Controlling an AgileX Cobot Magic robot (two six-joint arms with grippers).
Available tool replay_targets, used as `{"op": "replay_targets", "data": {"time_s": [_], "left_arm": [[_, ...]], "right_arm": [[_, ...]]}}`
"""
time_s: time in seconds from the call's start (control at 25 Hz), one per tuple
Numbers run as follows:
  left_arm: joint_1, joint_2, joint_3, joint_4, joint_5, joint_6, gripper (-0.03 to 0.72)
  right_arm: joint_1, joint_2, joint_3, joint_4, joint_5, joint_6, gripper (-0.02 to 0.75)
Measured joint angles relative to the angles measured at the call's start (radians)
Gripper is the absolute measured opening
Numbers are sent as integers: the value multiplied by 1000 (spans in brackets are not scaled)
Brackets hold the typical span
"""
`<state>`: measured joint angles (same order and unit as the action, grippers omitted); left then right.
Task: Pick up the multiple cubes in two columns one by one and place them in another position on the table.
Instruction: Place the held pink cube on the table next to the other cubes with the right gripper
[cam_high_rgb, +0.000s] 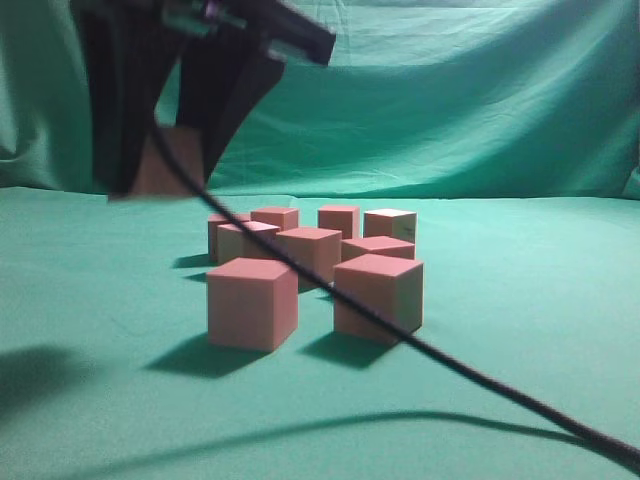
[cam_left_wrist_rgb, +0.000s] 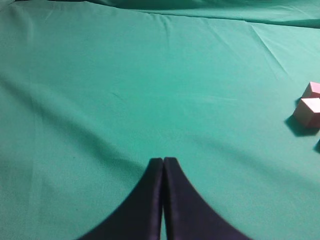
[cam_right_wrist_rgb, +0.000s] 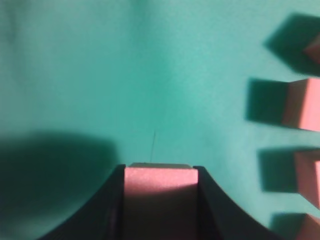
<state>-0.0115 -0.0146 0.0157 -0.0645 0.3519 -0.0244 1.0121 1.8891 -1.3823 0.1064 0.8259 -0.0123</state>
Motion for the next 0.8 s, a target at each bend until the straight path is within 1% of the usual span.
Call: {"op": "replay_targets", "data": {"time_s": [0.4, 0.8], "left_arm": [[0, 0, 0, 0, 0, 0, 0], [0, 0, 0, 0, 0, 0, 0]], "right_arm": [[0, 99, 0, 16, -63, 29, 259], [0, 103, 0, 16, -79, 38, 259]]}}
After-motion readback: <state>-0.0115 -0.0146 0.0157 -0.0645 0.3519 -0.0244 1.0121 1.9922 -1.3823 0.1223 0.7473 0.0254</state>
